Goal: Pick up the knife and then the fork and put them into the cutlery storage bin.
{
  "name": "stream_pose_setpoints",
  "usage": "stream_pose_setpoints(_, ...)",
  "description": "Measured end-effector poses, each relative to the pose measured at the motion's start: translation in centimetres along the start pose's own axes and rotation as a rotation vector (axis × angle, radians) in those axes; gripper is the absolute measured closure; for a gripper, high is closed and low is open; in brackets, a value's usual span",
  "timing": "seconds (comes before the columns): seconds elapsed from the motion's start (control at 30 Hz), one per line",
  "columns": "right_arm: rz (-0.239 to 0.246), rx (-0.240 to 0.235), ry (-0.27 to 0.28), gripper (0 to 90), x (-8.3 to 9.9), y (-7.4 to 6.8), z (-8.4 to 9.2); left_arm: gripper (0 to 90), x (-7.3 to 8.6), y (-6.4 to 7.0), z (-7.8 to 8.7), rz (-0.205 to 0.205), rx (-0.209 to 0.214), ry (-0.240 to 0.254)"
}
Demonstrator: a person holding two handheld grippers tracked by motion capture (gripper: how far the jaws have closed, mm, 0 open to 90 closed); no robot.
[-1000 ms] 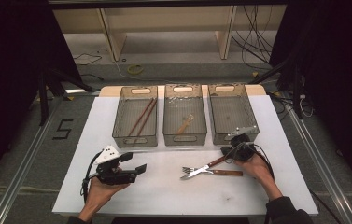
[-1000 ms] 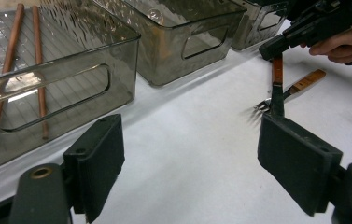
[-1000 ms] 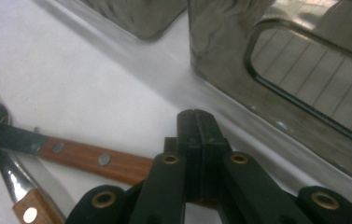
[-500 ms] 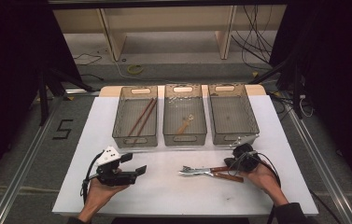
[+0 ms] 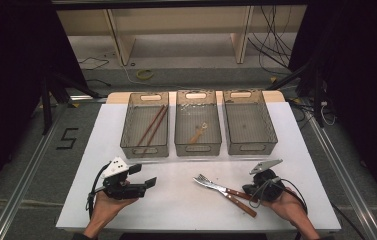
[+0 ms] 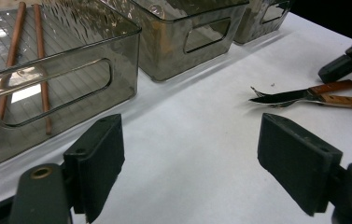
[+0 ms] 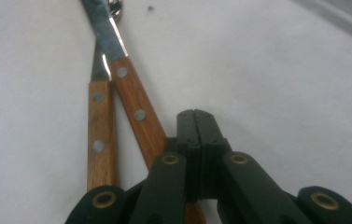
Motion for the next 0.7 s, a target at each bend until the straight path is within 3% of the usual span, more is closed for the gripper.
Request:
stream_pose_setpoints(0.2,0.031,-0.024,-0.022,90.0,0.8,-1.4,0.3,22.2,0.1,0.0,0.0,-0.001,-0.004,-0.003)
stream_pose_setpoints(0.43,0.067,-0.012,-0.029,90.0,0.8,-1.9,0.4,22.2,0.0,-0.1,0.0,0.003,-0.005,0.001)
stream_pose_setpoints(0.57,0.084,-0.010,0.012,78.5,0.0,-1.8,1.1,22.0,0.0,-0.2,0.1,0.006,-0.007,0.005)
stream_pose_setpoints(0.7,0.135,-0.040,0.006,63.5,-0.7,-2.2,1.5,22.0,0.0,-0.1,0.1,0.004,-0.007,0.003)
Point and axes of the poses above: each handheld gripper's, and its own axes: z roughly backward along the jaws, x roughly out of its underside, y roughly to its right, the point moved 6 cm from there along -z, roughly forward along the jaws, and after that the axes turned 8 degrees about -y, right-handed, at the moved point
